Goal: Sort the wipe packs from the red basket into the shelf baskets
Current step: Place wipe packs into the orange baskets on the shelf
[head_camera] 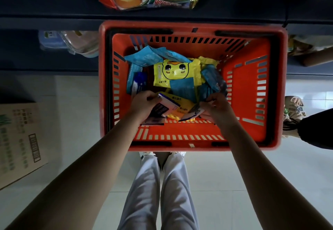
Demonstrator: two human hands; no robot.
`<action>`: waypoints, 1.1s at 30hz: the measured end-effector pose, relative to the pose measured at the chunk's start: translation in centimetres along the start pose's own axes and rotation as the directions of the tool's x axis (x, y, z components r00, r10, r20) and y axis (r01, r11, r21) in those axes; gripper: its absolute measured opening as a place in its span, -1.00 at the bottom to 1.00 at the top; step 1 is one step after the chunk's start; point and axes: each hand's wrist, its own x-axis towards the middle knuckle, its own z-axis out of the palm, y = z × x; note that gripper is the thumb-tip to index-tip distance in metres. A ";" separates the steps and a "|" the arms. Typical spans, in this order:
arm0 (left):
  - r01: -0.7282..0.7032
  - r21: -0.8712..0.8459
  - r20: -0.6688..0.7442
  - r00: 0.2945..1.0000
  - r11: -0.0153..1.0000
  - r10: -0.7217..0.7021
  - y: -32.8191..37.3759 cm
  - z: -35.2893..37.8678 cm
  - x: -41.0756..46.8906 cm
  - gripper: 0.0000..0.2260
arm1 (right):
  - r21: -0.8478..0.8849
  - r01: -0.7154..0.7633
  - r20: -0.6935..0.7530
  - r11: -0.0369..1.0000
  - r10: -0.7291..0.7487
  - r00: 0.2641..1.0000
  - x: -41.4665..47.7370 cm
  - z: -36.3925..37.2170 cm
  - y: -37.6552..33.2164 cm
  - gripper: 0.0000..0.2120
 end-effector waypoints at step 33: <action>-0.398 -0.828 -0.416 0.908 0.394 0.043 25.5 -37.3 -34.2 -0.89 | 0.578 0.509 -0.188 0.638 -0.503 0.844 -35.9 9.6 -39.8 -0.75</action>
